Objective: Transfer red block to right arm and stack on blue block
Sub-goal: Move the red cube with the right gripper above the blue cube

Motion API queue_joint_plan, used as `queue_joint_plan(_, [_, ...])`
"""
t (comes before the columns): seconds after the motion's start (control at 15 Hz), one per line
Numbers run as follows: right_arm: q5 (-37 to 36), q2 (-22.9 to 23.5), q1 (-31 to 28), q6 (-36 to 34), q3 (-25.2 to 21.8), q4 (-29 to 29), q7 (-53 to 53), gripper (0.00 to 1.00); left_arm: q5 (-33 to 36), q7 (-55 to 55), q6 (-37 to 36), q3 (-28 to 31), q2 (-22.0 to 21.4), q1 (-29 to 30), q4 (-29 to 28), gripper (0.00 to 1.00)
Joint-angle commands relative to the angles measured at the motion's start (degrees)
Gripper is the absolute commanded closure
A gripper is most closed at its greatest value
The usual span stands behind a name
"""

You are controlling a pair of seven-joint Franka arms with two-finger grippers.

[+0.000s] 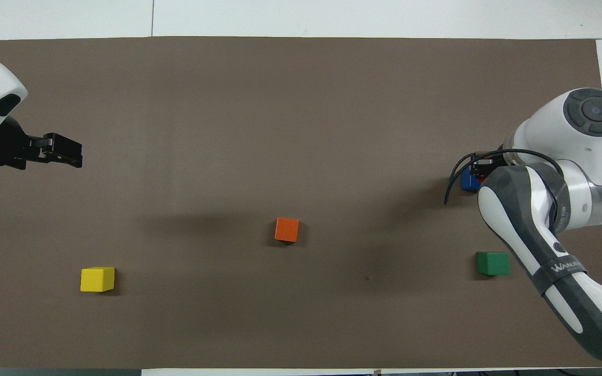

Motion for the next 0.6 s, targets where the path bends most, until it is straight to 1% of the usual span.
queue_joint_plan(0.0, [-1.58, 1.14, -0.52, 2.9, 0.85, -0.79, 4.0, 1.0, -0.65, 0.13, -1.08, 0.65, -0.42, -0.47, 0.44, 0.0])
queue_joint_plan(0.2, [-1.58, 2.47, -0.34, 4.4, 0.85, -0.97, 5.94, 1.0, -0.65, 0.13, -0.9, 0.47, -0.68, -0.65, 0.7, 0.0])
queue_joint_plan(0.33, [-1.67, 2.56, -0.43, 6.06, 0.85, -1.93, 5.77, 1.0, -0.65, 0.13, -0.99, 0.39, -1.56, -0.47, 0.52, 0.0])
queue_joint_plan(0.53, [-1.58, 2.21, -0.52, 6.07, 0.85, -3.16, 5.94, 1.0, -0.65, 0.22, -1.43, 0.47, -1.82, 0.14, 0.44, 0.0])
